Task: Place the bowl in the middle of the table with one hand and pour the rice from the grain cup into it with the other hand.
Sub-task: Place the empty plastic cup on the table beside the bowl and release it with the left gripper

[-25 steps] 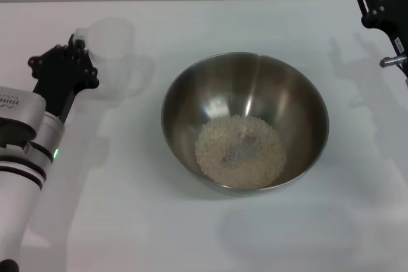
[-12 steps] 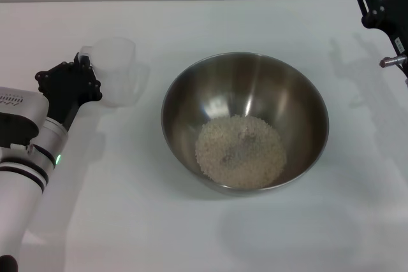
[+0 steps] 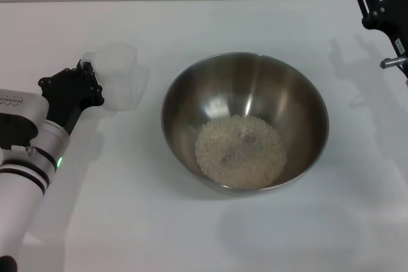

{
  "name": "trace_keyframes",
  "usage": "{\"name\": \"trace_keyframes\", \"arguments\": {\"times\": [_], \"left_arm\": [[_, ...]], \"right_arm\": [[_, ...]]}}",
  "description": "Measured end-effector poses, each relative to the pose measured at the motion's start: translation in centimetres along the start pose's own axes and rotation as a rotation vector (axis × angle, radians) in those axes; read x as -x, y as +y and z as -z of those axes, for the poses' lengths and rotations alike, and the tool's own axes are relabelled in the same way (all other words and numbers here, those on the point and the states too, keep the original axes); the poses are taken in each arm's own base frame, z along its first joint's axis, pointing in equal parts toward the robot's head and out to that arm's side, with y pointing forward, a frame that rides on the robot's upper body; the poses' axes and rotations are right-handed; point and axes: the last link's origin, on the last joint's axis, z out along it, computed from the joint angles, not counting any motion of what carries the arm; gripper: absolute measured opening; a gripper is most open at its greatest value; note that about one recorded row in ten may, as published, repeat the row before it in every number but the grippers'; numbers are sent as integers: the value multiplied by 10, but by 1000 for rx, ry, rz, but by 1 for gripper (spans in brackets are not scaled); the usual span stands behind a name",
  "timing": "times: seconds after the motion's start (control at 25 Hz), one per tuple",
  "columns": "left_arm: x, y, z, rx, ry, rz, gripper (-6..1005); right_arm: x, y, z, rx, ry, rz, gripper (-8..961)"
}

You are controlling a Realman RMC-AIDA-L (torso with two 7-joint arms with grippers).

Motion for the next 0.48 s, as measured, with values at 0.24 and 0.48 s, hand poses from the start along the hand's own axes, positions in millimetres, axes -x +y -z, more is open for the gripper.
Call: {"name": "trace_keyframes", "arguments": {"times": [0.24,0.48], "left_arm": [[1,-1,0,8,-4,29,28],[4,-3,3,3,-9,54,174]], "right_arm": [[0,0,1,1,2,1,508],[-1,1,1,6,6,3,508]]}}
